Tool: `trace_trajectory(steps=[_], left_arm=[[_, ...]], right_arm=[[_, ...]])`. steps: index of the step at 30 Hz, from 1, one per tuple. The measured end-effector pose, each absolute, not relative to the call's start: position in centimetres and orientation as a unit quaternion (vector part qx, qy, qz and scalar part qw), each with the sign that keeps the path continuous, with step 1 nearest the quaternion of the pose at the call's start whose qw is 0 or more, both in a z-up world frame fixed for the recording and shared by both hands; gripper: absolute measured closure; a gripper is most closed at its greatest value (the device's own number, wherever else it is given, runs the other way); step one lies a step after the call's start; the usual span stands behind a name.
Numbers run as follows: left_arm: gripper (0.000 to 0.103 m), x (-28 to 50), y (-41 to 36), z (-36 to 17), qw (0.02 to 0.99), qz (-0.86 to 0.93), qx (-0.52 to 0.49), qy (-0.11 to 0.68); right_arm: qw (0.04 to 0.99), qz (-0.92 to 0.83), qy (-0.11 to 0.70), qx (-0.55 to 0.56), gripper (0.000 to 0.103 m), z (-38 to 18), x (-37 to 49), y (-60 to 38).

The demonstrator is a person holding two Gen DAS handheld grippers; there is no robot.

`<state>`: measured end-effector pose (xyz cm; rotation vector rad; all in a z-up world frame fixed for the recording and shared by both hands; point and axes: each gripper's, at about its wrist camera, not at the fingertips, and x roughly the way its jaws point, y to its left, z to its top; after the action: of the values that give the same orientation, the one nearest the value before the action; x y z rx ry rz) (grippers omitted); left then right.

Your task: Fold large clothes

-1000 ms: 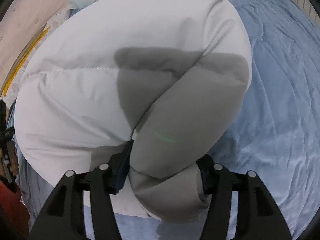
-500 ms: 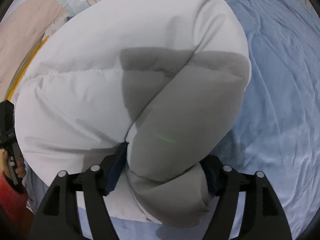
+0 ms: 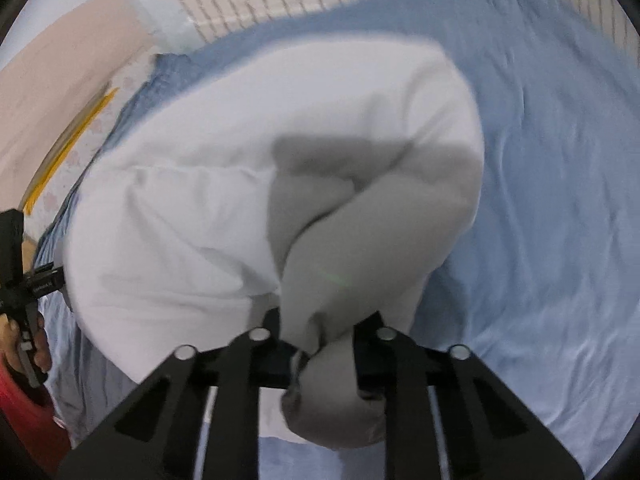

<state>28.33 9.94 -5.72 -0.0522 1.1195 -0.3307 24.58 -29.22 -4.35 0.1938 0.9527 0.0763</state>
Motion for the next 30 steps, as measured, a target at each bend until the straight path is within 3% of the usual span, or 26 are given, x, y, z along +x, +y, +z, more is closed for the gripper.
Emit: trace_trajectory(steps=[9, 12, 15, 17, 19, 22, 24, 28, 29, 30], left_arm=[[0.077, 22.3, 3.1, -1.8, 0.84, -0.188, -0.015, 0.509], [0.077, 19.3, 0.4, -1.0, 0.836, -0.233, -0.01, 0.497], [0.076, 16.1, -1.2, -1.5, 0.834, -0.258, 0.03, 0.486], [0.071, 15.3, -0.4, -2.7, 0.836, -0.242, 0.053, 0.49], [0.051, 15.5, 1.6, -3.7, 0.832, -0.236, 0.039, 0.501], [0.036, 15.1, 4.6, -3.7, 0.836, -0.225, 0.016, 0.5], [0.034, 14.1, 5.8, -3.0, 0.842, -0.216, 0.012, 0.495], [0.005, 10.9, 6.4, 0.4, 0.871, -0.199, 0.025, 0.449], [0.003, 11.4, 6.0, 1.5, 0.878, -0.194, 0.027, 0.437], [0.003, 11.2, 5.7, 2.5, 0.882, -0.191, 0.026, 0.429]], right_arm=[[0.933, -0.004, 0.359, -0.005, 0.09, 5.3, 14.7, -33.1], [0.923, -0.054, 0.382, 0.004, 0.09, 4.5, 10.3, -37.1], [0.895, -0.08, 0.435, 0.057, 0.086, 0.3, 7.4, -42.9], [0.88, -0.067, 0.462, 0.09, 0.082, -2.7, 6.7, -45.0], [0.871, -0.067, 0.475, 0.11, 0.074, -4.8, 6.2, -46.3], [0.874, -0.076, 0.467, 0.114, 0.069, -4.1, 5.7, -46.6], [0.872, -0.085, 0.467, 0.122, 0.068, -3.1, 4.8, -46.5], [0.868, -0.088, 0.471, 0.129, 0.061, -2.3, 2.7, -44.7], [0.869, -0.095, 0.469, 0.125, 0.045, -1.9, 2.7, -43.6], [0.875, -0.115, 0.456, 0.114, 0.019, -1.4, 2.1, -42.6]])
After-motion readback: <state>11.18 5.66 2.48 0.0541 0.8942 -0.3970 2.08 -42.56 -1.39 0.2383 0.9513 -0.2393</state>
